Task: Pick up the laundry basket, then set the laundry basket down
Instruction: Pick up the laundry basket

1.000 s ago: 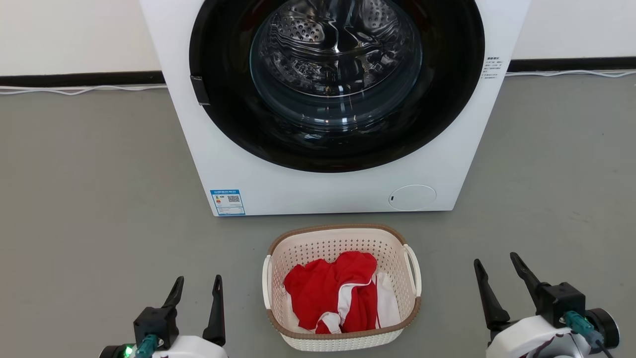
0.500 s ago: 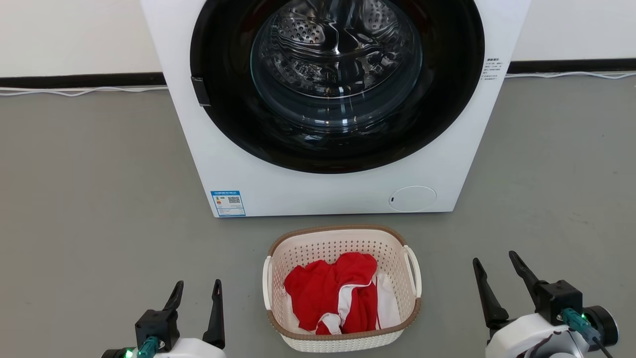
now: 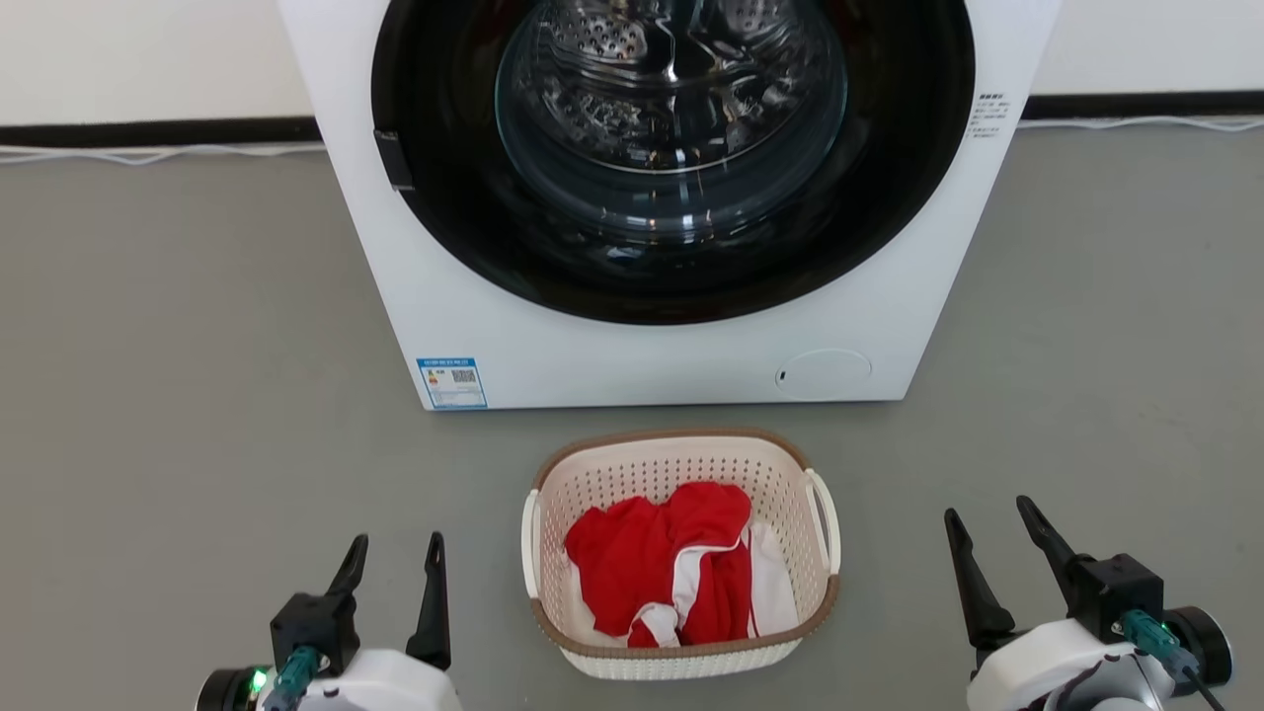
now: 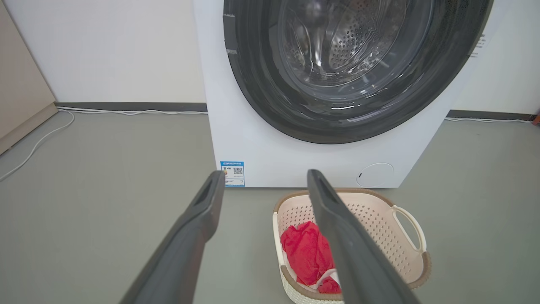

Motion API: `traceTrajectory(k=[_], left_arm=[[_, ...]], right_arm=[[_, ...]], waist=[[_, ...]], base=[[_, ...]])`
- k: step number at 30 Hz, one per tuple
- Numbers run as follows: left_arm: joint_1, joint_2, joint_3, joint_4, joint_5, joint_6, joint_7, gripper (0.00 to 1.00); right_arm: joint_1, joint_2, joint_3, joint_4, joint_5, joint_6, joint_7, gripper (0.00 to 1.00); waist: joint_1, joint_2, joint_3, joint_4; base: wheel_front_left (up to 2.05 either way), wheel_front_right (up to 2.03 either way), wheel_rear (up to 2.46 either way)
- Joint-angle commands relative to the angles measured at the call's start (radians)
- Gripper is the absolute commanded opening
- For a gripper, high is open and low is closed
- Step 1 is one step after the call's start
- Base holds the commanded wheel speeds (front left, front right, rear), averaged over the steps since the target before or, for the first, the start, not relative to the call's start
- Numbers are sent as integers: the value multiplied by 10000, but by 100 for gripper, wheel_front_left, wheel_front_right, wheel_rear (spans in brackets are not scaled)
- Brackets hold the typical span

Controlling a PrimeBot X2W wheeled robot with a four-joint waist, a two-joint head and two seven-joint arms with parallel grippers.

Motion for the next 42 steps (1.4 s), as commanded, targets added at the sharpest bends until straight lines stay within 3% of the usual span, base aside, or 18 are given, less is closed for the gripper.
traceTrajectory(k=[1,13,30,42], left_arm=[[-551,98,237,-218,-122,-11,-107,100],[-2416,98,-451,711,-642,133,-107,100],[-6305,98,-2447,4515,-2597,399,-107,100],[-8037,98,-4035,5179,-4233,972,-107,100]], right_arm=[[-498,-52,208,-236,75,63,-141,100],[-1869,-26,118,76,61,63,-141,100],[-5248,-613,547,3692,360,63,794,100],[-6888,-809,901,4808,385,63,626,100]], waist=[[0,0,142,25],[0,0,2064,256],[0,0,5349,554],[0,0,7077,656]], base=[[0,0,0],[0,0,0],[0,0,0],[0,0,0]])
